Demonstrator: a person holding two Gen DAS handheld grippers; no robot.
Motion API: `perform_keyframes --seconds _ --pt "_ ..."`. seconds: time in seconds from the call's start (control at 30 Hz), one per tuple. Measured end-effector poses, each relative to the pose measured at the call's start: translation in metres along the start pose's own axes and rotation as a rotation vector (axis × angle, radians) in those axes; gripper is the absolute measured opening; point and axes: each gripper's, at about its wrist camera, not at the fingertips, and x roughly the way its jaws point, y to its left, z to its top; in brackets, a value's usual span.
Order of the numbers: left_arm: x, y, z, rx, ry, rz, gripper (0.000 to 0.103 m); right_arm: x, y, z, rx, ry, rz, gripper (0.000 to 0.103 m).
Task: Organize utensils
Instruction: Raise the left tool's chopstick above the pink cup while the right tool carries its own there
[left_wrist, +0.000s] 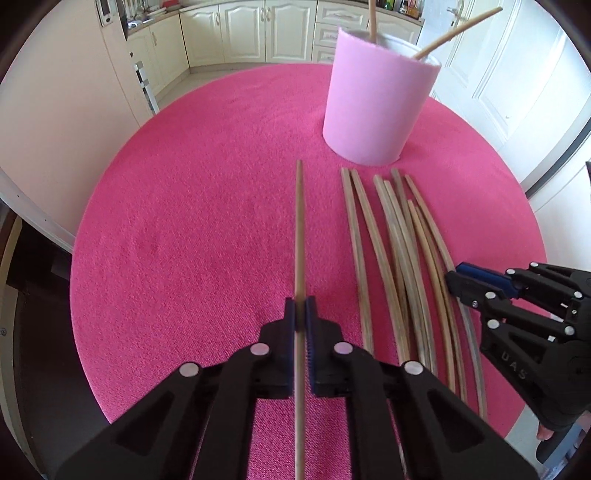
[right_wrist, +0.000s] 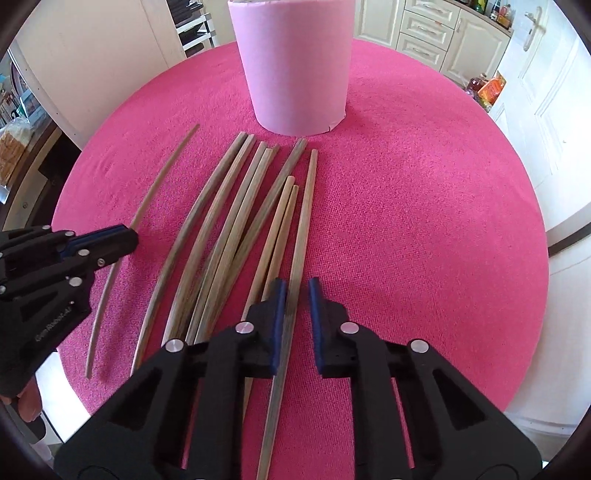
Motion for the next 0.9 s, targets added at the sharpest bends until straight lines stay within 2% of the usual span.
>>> perform_keyframes --seconds 0.3,0.53,0.67,0.9 --pt "-0.043 0.013 0.001 -0.04 -0.169 -0.075 0.006 -0.028 -0.025 -0.01 0.061 -0.119 0.069 0.006" --pt "-0.089 0.018 0.002 -0.057 -0.392 -0.109 0.006 -0.083 -0.047 -0.016 0.12 -0.348 0.19 0.006" --pt "-0.111 0.002 0.006 -0.03 -0.527 -0.091 0.006 -0.113 -0.052 -0.015 0.129 -0.483 0.234 0.006" --pt "-0.135 -0.03 0.017 0.022 -0.716 -0.073 0.006 -0.148 -0.054 -0.003 0.126 -0.687 0.28 0.006"
